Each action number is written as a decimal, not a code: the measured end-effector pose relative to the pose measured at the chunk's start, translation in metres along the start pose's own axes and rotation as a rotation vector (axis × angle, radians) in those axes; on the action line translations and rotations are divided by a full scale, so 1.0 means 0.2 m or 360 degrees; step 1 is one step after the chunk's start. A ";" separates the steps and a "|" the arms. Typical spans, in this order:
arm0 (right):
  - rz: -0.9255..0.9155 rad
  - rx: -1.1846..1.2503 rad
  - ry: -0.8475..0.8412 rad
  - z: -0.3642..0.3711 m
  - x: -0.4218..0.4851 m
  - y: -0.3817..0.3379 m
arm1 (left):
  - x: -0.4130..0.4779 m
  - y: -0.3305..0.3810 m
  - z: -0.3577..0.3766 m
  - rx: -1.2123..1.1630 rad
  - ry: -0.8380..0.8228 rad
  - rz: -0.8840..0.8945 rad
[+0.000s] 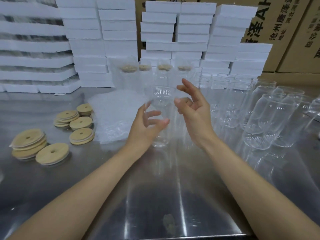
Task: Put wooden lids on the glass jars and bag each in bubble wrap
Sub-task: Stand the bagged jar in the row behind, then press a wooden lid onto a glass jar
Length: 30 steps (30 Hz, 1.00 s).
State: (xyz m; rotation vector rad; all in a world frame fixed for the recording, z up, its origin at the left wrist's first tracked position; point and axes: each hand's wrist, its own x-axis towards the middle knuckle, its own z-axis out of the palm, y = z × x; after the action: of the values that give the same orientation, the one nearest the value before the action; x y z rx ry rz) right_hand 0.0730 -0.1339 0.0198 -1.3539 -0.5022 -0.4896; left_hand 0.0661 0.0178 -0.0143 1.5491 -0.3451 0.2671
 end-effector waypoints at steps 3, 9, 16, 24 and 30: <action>0.0479 0.0003 -0.0105 0.03 -0.05 0.10 | 0.00 -0.01 0.02 -0.0604 -0.0062 -0.0244; 0.0909 0.0613 -0.0476 0.12 -0.12 0.13 | -0.01 0.00 0.02 -0.0651 -0.0096 -0.0194; 0.0953 0.0542 -0.0268 0.07 -0.10 0.14 | 0.06 0.03 -0.13 0.1062 0.0111 0.0473; 0.1061 0.0561 -0.0230 0.07 -0.10 0.20 | 0.11 0.09 -0.59 0.2292 0.0474 -0.1039; 0.1029 0.0526 -0.0146 0.07 -0.09 0.22 | 0.10 0.07 -0.61 0.2527 -0.0106 -0.1305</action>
State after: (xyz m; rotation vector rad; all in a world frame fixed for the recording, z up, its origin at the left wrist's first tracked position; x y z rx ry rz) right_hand 0.0843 -0.1119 -0.0235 -1.1388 -0.1841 0.1817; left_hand 0.0850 0.1394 0.0069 3.0720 0.6749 -0.2718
